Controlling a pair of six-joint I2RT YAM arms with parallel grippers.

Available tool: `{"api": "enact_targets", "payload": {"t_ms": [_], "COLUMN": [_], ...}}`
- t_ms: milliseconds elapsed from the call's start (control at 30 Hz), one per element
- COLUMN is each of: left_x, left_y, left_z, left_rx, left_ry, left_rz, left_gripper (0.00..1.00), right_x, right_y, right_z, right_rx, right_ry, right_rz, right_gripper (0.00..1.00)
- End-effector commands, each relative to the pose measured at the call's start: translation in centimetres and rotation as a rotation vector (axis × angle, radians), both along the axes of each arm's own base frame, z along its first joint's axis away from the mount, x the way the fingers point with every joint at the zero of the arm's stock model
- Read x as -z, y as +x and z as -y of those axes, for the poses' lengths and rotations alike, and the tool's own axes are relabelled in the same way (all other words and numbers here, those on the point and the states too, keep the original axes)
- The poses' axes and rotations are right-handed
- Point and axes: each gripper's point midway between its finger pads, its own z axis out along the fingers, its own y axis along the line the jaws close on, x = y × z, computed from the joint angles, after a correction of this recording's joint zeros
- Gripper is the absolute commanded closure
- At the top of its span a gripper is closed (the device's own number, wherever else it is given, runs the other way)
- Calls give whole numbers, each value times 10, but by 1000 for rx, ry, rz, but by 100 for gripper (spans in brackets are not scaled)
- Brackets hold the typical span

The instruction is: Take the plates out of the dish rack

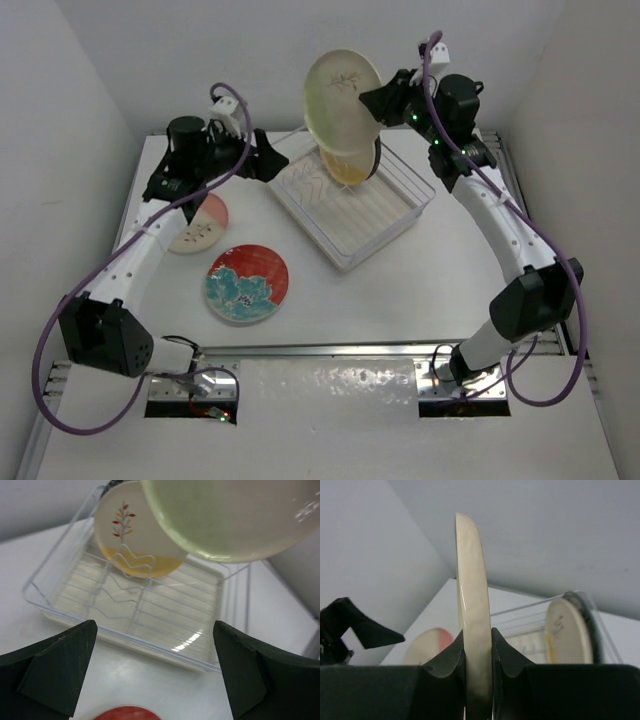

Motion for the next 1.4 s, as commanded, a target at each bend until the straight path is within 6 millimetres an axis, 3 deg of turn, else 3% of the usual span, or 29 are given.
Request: {"api": "enact_targets", "payload": {"t_ms": [0, 133, 167, 367, 467, 667, 767, 1033, 1167, 1267, 1300, 1367], "left_x": [-17, -15, -19, 18, 21, 9, 4, 15, 2, -20, -25, -36], "left_y": [-31, -42, -42, -31, -31, -26, -23, -19, -18, -24, -27, -35], "left_z": [4, 14, 15, 6, 7, 9, 11, 12, 12, 16, 17, 17], "left_rx": [76, 193, 218, 123, 109, 95, 85, 40, 49, 101, 118, 140], "left_ry": [-293, -530, -549, -544, -614, -661, -688, -729, -757, -783, -790, -791], "left_rz": [-68, -165, -135, -107, -106, -78, -91, -162, -148, -124, -124, -116], "left_gripper": [0, 7, 8, 7, 7, 9, 10, 15, 18, 35, 56, 78], "right_x": [-23, -12, -12, -8, -3, 10, 14, 11, 20, 37, 41, 51], "right_y": [-27, -40, -42, -56, -60, -63, -68, -78, -80, -80, -82, -81], "right_z": [-24, -37, -39, -37, -37, -39, -50, -76, -91, -102, -106, -109], "right_rx": [-172, -288, -299, -309, -318, -327, -367, -479, -543, -551, -556, -558], "right_ry": [159, 238, 249, 319, 378, 478, 516, 628, 662, 659, 656, 650], "right_rz": [64, 6, 4, -29, -56, -119, -151, -185, -238, -290, -302, -327], "right_gripper": [100, 100, 100, 100, 100, 100, 100, 100, 100, 100, 100, 100]}}
